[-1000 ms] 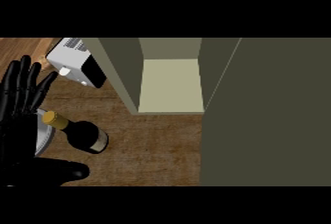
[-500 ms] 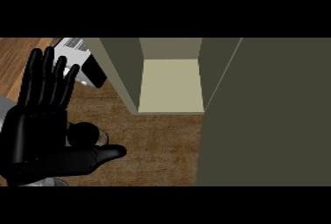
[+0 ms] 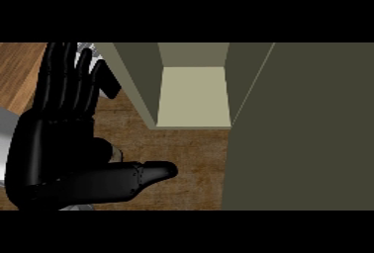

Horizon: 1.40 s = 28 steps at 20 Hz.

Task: Pick up the wine, place it into the cabinet and close the cabinet

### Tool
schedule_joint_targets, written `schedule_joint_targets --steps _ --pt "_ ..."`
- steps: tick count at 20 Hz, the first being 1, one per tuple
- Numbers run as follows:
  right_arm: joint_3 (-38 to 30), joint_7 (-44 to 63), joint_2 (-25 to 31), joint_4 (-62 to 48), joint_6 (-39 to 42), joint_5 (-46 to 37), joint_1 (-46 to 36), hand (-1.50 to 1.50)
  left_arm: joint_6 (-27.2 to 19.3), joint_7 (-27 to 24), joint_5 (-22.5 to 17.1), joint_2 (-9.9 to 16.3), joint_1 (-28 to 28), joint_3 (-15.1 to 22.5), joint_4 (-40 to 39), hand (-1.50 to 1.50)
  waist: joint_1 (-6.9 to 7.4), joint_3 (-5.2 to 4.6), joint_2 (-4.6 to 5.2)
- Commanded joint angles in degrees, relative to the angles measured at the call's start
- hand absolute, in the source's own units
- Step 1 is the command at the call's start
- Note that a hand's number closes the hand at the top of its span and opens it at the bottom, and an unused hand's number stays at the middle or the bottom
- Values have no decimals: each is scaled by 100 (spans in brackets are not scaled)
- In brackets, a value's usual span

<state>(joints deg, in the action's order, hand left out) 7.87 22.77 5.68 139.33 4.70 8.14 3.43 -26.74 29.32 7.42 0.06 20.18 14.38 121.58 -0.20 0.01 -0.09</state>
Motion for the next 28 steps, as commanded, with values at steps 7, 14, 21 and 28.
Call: schedule_joint_targets --steps 7,14,21,28 --pt "-228 547 17 559 -6 393 -99 -150 -623 647 644 -6 413 407 140 -150 2 0 -3" --pt "318 1001 -156 636 -369 -330 -487 -150 -1020 1171 1131 -6 990 197 -142 -150 8 -2 -2" --pt "430 948 -240 646 -339 -432 -473 -150 -1025 1306 966 -6 498 -133 41 -150 2 -3 2" --pt "-156 1284 -4 844 -272 62 -566 -150 -836 670 857 284 -1051 -77 811 -150 26 -4 -4"
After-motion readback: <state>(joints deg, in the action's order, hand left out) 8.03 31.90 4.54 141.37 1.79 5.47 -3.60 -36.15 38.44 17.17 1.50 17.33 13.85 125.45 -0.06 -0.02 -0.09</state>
